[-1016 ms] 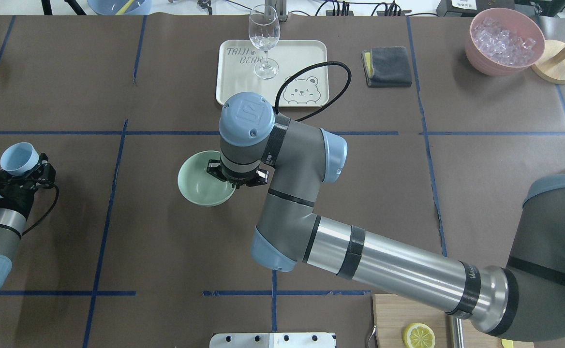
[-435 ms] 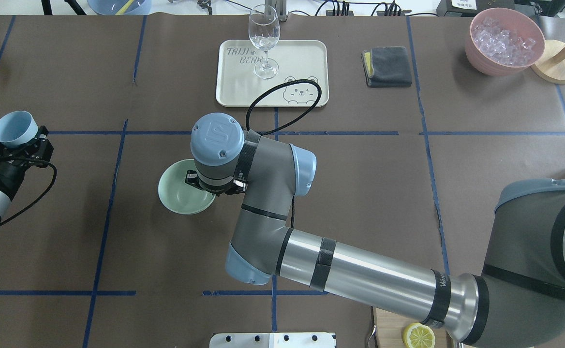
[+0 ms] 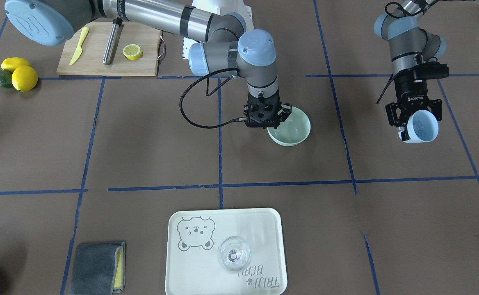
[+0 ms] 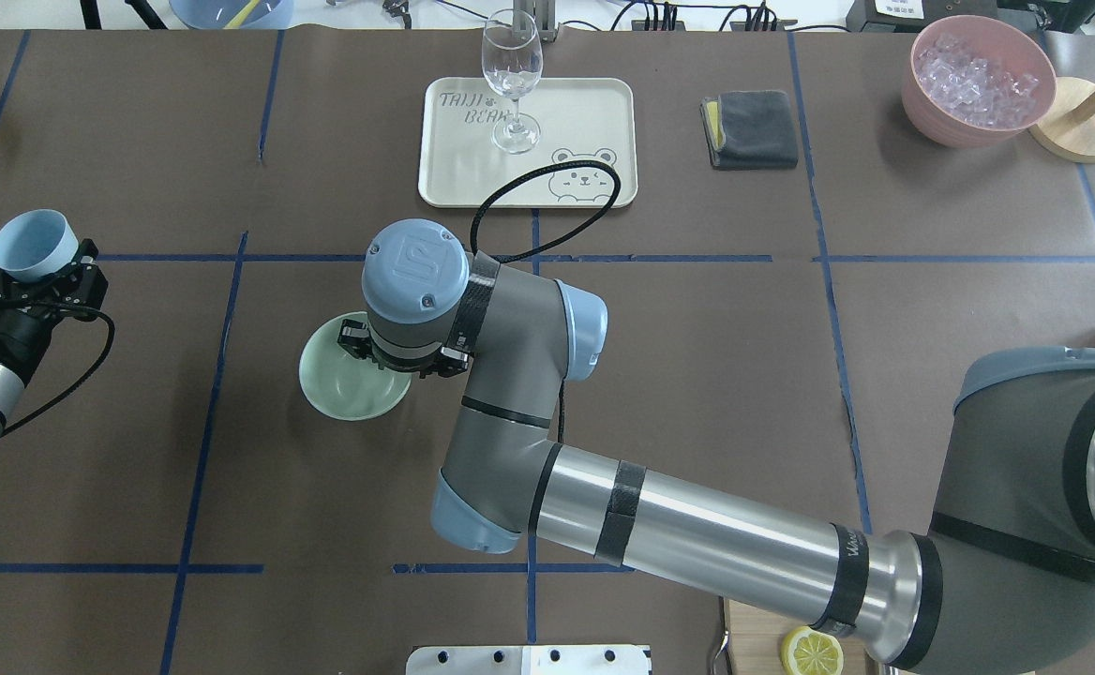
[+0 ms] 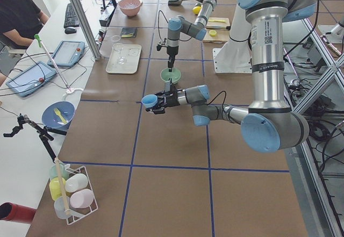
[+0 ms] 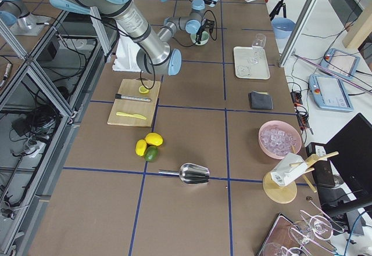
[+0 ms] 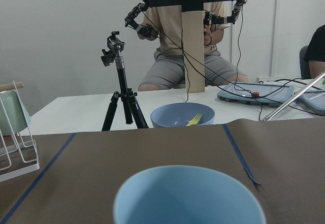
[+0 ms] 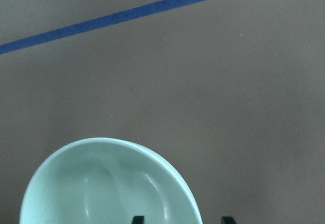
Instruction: Pour ice into bowl
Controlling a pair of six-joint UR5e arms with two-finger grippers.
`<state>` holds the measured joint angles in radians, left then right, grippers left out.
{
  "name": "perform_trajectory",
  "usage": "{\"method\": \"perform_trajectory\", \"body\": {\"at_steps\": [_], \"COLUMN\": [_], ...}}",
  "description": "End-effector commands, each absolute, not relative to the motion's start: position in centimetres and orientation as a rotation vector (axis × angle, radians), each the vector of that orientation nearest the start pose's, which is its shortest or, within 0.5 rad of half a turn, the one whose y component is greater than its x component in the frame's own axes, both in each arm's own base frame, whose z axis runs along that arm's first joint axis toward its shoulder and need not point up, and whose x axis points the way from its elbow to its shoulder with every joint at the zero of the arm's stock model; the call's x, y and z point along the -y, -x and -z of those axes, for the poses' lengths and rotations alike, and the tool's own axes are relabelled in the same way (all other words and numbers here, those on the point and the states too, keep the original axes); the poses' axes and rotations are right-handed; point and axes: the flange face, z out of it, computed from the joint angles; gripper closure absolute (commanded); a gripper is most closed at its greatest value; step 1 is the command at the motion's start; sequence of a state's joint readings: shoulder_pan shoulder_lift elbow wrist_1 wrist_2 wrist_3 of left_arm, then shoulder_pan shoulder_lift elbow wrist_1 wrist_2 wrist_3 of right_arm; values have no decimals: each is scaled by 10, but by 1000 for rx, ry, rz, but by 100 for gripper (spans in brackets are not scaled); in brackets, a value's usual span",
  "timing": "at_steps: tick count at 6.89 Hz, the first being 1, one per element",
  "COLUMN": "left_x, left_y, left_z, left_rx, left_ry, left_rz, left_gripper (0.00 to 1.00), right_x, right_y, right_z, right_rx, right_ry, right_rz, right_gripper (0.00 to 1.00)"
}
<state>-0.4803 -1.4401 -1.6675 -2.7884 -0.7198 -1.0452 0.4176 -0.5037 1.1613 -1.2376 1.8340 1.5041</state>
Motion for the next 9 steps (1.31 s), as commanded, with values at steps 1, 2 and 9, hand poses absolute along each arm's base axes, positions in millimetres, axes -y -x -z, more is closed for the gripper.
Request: {"method": "perform_trajectory", "body": {"at_steps": [1,2,9], "left_x": [389,393,327], "left_y": [-307,-314,-409], "left_z": [-511,-502,-423], "left_rx": [-589,-560,-257], "left_ry": [-1212,-1238,-1439], "left_rz": [351,300,135], "left_gripper": [100,100,100], "right_x": [440,442,442], "right_y": [678,649,520], "right_z": [-94,-115,-219], "right_rx": [1045,1062,1075], "right_ry": [-13,-25,-17], "right_rz": [-202,-211,-187], "right_gripper": [0,0,0]}}
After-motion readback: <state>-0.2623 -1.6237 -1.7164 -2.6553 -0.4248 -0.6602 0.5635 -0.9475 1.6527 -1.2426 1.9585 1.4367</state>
